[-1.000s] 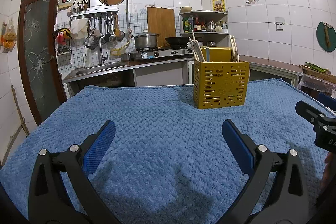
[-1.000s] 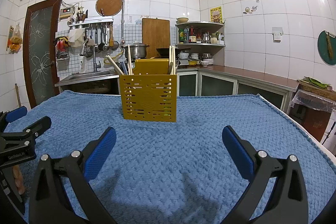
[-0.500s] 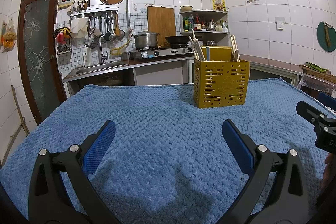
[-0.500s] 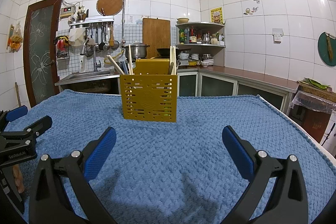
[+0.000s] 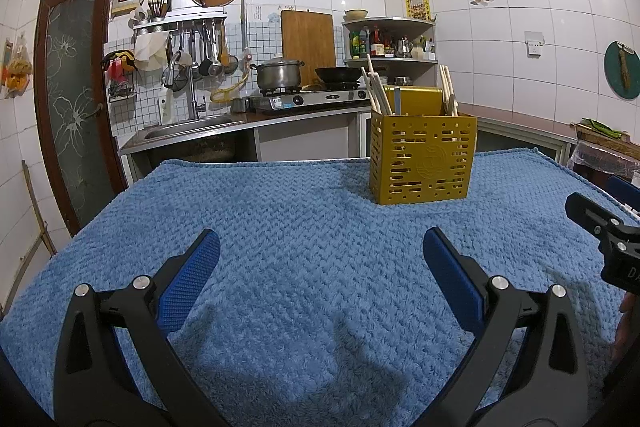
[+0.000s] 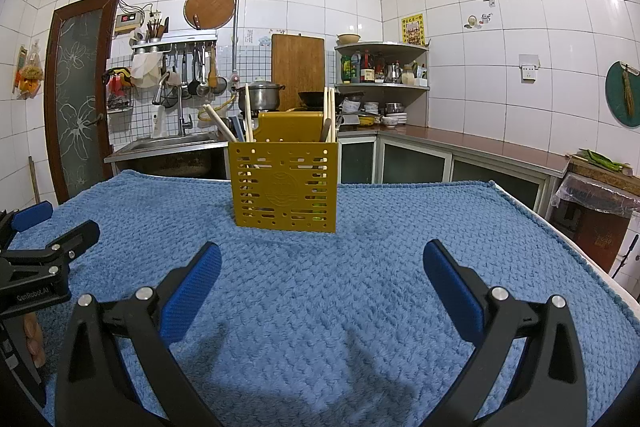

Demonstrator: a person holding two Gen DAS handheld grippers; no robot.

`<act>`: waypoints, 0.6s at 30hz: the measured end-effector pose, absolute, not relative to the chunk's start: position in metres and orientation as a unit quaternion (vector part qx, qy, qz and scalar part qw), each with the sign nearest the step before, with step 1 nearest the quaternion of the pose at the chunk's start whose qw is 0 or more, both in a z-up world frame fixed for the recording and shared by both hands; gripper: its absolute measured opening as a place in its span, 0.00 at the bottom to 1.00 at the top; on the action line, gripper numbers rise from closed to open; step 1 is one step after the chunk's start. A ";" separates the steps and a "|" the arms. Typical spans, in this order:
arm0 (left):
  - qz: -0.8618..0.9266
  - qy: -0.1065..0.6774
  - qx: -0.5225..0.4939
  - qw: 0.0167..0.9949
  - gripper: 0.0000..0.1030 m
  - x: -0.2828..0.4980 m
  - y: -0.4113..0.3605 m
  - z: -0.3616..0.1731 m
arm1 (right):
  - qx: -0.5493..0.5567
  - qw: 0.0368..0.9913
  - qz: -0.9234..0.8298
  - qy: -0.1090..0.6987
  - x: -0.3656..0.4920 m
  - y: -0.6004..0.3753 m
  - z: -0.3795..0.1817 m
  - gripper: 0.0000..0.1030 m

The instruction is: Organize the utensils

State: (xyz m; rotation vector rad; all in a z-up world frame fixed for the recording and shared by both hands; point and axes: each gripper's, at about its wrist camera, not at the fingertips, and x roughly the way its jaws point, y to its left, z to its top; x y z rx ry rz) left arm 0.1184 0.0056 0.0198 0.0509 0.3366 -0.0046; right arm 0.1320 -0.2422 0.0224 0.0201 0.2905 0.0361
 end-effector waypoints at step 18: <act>-0.002 0.169 0.025 0.985 0.95 0.120 0.007 0.020 | 0.009 0.989 0.017 0.145 0.133 -0.243 0.022 0.96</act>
